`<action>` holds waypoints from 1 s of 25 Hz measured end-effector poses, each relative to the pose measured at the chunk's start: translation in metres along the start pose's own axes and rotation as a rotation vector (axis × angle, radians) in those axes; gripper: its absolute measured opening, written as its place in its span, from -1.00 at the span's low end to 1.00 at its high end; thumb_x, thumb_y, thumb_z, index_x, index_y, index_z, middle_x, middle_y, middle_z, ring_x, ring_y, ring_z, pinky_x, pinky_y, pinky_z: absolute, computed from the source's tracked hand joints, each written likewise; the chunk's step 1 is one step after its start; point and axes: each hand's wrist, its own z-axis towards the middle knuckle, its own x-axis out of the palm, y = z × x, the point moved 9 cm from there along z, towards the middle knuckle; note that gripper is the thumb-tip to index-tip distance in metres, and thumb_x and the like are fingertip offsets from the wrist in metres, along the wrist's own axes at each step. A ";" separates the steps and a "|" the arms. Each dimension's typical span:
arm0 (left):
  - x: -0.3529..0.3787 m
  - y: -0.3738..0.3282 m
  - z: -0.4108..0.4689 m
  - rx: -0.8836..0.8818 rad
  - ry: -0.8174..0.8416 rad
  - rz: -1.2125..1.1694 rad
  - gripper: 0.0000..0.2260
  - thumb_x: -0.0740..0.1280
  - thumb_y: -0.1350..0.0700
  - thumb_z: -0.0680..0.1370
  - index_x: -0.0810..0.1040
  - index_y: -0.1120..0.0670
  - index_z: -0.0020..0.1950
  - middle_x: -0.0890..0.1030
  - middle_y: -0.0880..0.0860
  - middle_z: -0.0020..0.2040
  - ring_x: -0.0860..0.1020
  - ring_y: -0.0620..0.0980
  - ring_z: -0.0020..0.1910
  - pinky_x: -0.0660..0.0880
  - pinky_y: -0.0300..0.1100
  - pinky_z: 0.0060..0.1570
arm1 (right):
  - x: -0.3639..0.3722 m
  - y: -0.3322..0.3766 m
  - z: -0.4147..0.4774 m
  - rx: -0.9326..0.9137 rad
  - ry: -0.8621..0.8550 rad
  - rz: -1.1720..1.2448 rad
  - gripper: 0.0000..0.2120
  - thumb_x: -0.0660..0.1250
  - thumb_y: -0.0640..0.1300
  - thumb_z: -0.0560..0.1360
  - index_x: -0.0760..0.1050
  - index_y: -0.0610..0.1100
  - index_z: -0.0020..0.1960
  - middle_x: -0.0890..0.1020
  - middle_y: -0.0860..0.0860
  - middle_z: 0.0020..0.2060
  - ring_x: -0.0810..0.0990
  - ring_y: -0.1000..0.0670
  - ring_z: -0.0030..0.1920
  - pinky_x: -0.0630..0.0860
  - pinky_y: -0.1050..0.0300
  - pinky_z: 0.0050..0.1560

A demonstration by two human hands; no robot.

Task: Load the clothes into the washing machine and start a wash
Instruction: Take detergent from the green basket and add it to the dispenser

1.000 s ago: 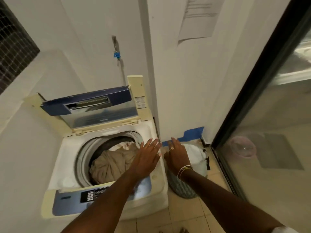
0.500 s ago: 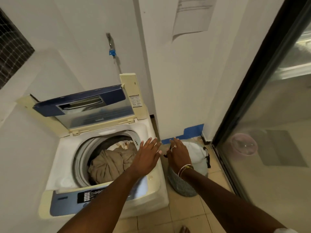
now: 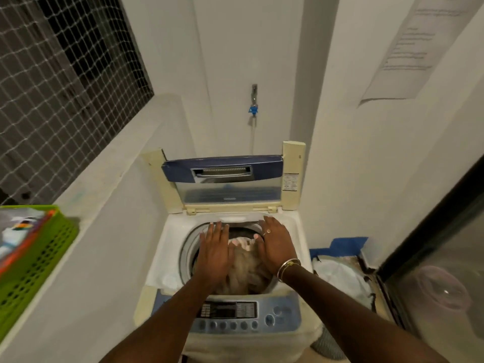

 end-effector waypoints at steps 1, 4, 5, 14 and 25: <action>-0.002 0.021 0.000 -0.023 -0.004 0.005 -0.35 -0.21 -0.16 0.58 0.27 0.10 0.55 0.24 0.16 0.57 0.18 0.16 0.56 0.10 0.16 0.52 | 0.011 0.015 0.007 -0.018 0.022 -0.044 -0.50 0.06 0.09 0.62 0.25 -0.07 0.51 0.26 -0.05 0.52 0.16 -0.04 0.53 0.05 -0.02 0.55; 0.002 0.066 0.005 -0.030 0.007 0.002 -0.43 -0.13 -0.14 0.63 0.34 0.10 0.51 0.29 0.16 0.54 0.23 0.19 0.54 0.14 0.19 0.49 | 0.040 0.046 0.022 -0.017 0.056 -0.145 -0.48 0.01 0.11 0.64 0.21 -0.08 0.53 0.20 -0.05 0.54 0.09 -0.05 0.55 -0.01 -0.04 0.54; 0.006 0.078 0.009 -0.029 0.024 -0.017 -0.42 -0.14 -0.16 0.64 0.30 0.09 0.53 0.24 0.15 0.56 0.18 0.19 0.56 0.07 0.17 0.50 | 0.048 0.053 0.027 -0.010 0.067 -0.164 -0.48 0.00 0.11 0.64 0.20 -0.09 0.53 0.20 -0.06 0.54 0.09 -0.06 0.55 -0.01 -0.05 0.55; 0.033 0.102 0.049 0.018 0.033 -0.326 -0.57 0.10 -0.06 0.68 0.31 0.09 0.50 0.38 0.11 0.49 0.30 0.10 0.50 0.22 0.00 0.49 | 0.090 0.037 0.055 0.240 0.038 -0.008 -0.50 0.12 0.11 0.61 0.33 -0.13 0.45 0.44 -0.08 0.40 0.36 -0.08 0.42 0.26 0.00 0.46; 0.141 0.116 0.086 -0.814 0.241 -1.251 -0.56 0.08 -0.10 0.67 0.37 0.10 0.46 0.49 0.10 0.36 0.48 0.09 0.29 0.38 0.02 0.37 | 0.178 -0.060 0.077 1.033 0.057 0.775 -0.63 0.17 -0.07 0.61 0.39 -0.24 0.35 0.55 -0.19 0.24 0.52 -0.19 0.25 0.41 0.02 0.26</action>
